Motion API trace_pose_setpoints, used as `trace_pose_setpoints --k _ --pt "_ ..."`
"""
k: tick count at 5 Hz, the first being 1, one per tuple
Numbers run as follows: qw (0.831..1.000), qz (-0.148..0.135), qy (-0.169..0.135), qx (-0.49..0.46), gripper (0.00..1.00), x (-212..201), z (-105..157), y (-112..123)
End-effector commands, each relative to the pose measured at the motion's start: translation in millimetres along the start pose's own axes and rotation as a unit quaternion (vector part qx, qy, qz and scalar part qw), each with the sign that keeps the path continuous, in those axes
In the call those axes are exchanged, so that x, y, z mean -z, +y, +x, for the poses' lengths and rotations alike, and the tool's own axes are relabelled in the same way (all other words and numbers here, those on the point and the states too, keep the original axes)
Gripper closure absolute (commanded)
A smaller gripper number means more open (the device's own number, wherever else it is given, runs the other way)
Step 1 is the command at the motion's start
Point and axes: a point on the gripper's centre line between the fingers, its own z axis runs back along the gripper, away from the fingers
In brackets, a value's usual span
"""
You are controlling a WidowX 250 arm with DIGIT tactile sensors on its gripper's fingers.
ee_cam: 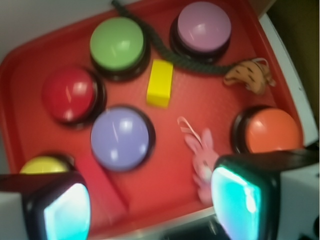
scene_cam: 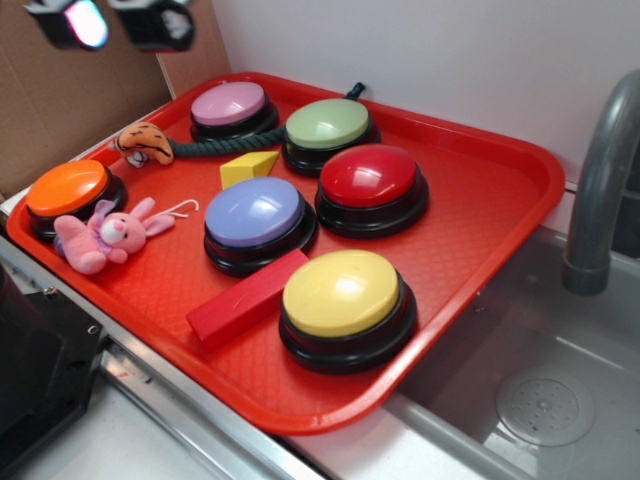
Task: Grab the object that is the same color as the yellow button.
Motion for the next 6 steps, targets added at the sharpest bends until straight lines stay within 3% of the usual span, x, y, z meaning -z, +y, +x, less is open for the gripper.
trace_pose_setpoints --k 1,4,6 --pt "0.997 -0.017 -0.053 -0.049 0.00 40.7 34.3 4.9" --pt "0.993 -0.005 -0.054 -0.102 0.00 97.5 52.6 25.1" --pt "0.994 -0.029 -0.035 -0.099 0.00 122.9 54.0 29.0"
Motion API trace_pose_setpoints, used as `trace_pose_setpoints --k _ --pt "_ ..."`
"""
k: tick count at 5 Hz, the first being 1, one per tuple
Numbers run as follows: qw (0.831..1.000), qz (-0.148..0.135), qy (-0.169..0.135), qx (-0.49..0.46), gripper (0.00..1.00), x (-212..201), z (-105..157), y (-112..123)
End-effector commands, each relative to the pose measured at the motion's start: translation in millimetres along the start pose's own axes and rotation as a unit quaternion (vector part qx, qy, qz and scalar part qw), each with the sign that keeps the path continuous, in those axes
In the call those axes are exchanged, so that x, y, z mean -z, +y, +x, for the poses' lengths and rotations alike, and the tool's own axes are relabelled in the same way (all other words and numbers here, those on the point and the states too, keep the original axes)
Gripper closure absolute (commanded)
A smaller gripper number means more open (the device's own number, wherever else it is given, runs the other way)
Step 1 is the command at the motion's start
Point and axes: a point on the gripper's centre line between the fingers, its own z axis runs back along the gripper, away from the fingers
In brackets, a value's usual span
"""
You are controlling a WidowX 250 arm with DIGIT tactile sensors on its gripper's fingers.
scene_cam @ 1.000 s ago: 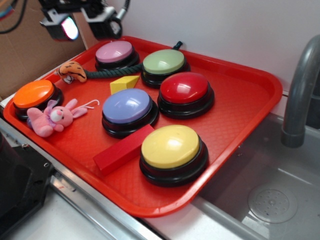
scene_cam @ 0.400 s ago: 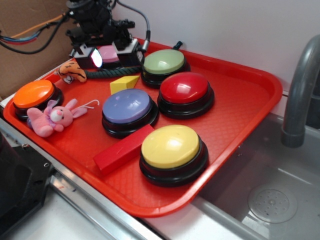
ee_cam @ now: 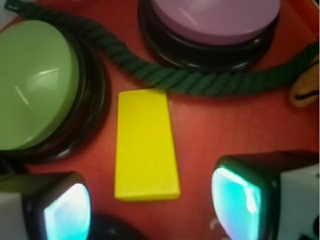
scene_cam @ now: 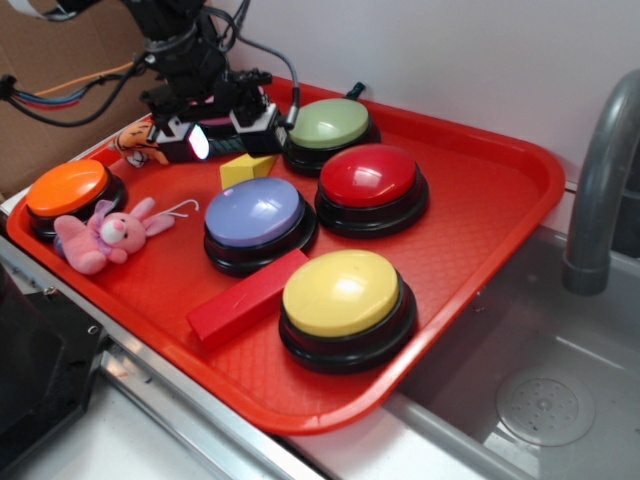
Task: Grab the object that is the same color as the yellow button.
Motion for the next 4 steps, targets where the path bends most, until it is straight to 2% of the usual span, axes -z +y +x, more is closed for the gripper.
trace_pose_setpoints --k 1,2,3,4 --pt "1.000 -0.018 0.006 0.013 0.00 15.4 6.9 -2.9" --pt "1.000 0.000 -0.005 0.011 0.29 18.3 5.4 -4.0" --pt "1.000 -0.008 -0.016 0.004 1.00 16.0 4.4 -2.2" --pt "1.000 -0.004 -0.023 0.009 1.00 7.6 3.6 -2.4"
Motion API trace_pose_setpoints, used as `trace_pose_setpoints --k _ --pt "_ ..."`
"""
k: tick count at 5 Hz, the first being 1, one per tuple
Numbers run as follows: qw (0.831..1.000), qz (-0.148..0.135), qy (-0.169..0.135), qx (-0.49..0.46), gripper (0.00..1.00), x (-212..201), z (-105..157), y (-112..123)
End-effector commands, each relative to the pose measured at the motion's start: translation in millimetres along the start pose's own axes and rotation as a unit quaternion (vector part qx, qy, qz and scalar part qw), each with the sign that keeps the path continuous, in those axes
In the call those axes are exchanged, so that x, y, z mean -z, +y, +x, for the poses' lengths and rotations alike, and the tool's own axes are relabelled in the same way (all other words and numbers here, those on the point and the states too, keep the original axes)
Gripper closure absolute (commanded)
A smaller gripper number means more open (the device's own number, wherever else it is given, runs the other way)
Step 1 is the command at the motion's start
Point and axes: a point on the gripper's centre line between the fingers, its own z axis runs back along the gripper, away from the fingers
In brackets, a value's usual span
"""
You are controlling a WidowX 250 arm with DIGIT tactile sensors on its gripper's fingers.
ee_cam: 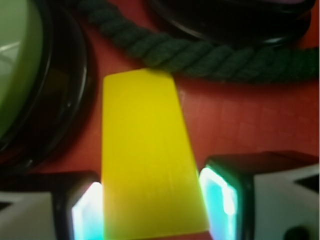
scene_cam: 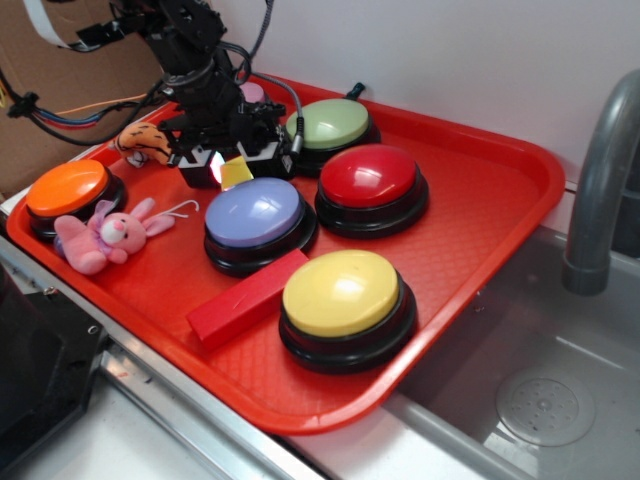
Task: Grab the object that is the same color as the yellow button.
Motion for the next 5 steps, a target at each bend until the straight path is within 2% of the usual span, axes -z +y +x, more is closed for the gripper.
trace_pose_setpoints --k 1,2,3,4,5 --pt "0.997 0.026 0.003 0.069 1.00 -56.2 5.1 4.7" --pt "0.990 0.025 0.032 0.134 1.00 -96.4 -3.4 10.7" --pt "0.981 0.050 0.047 0.182 1.00 -124.9 -20.4 13.1" --pt "0.971 0.047 0.022 0.233 1.00 -150.0 -48.0 14.5" --pt "0.966 0.039 0.028 0.255 1.00 -153.4 -57.9 19.2"
